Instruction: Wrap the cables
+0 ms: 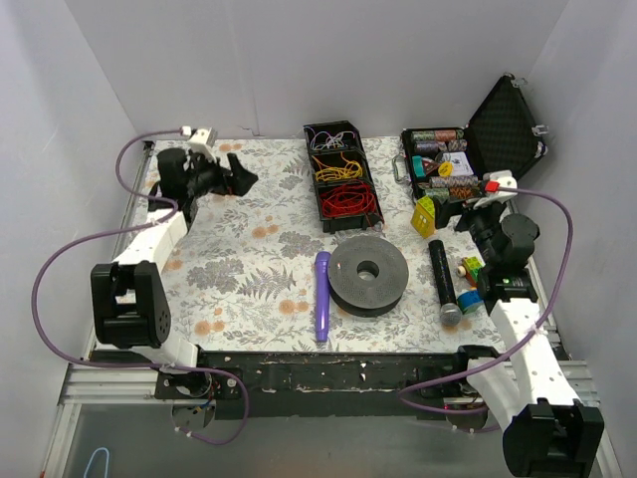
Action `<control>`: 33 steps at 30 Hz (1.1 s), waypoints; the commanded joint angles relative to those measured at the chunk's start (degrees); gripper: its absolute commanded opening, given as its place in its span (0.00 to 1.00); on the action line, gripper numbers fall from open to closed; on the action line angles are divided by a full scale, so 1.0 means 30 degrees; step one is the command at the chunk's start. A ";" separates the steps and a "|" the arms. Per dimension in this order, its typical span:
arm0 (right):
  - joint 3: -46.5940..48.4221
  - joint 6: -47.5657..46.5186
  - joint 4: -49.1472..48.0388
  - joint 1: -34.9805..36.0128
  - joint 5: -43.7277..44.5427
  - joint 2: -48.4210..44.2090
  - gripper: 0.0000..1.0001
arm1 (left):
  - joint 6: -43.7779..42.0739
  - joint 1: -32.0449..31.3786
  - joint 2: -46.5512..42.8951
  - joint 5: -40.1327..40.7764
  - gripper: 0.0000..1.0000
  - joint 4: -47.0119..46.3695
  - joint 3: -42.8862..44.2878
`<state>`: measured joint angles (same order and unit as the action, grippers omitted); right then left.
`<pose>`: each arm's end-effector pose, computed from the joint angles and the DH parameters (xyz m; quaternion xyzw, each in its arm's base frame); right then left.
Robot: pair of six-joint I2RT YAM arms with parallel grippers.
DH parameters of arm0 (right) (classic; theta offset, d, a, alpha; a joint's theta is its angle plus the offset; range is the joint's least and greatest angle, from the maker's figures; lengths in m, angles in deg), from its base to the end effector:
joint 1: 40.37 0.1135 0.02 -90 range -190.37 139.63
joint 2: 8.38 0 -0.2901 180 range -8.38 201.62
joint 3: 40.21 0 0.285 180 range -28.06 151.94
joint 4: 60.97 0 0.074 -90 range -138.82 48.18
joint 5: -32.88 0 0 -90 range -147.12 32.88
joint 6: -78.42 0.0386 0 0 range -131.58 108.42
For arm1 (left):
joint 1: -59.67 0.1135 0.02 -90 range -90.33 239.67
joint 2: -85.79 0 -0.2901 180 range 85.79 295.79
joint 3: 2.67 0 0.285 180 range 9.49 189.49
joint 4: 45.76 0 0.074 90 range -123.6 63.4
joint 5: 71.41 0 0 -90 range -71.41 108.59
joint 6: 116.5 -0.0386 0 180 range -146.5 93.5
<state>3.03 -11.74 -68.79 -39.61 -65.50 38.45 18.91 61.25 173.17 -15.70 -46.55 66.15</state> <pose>0.2178 0.0085 0.3155 -0.0590 0.6783 0.0535 0.7305 0.3782 -0.0113 0.2803 -0.1484 0.7772 -0.4311 0.4336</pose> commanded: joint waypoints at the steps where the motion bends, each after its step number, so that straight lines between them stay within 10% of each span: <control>1: 0.2932 0.0757 0.1850 -0.0047 -0.4726 0.0472 0.99 | -0.0923 -0.1697 0.1194 -0.0089 0.98 0.9956 0.5738; 7: 0.6007 0.0791 0.5150 0.0390 -0.6819 0.2580 0.90 | -0.4148 -0.5792 0.3101 0.0995 0.98 1.7464 1.0699; 17: 1.1549 -0.0360 1.8807 0.5959 0.2117 0.9172 0.80 | -0.2453 -0.9991 0.3835 -0.0086 0.98 1.6976 0.8799; 33: 0.9148 0.1872 1.7762 0.9182 0.4700 1.1460 0.96 | -0.0604 -0.9991 0.3748 0.2022 0.98 1.5274 0.7334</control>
<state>31.12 -7.78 -13.84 -11.83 -52.96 70.99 16.44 31.35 185.91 -11.22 0.24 89.54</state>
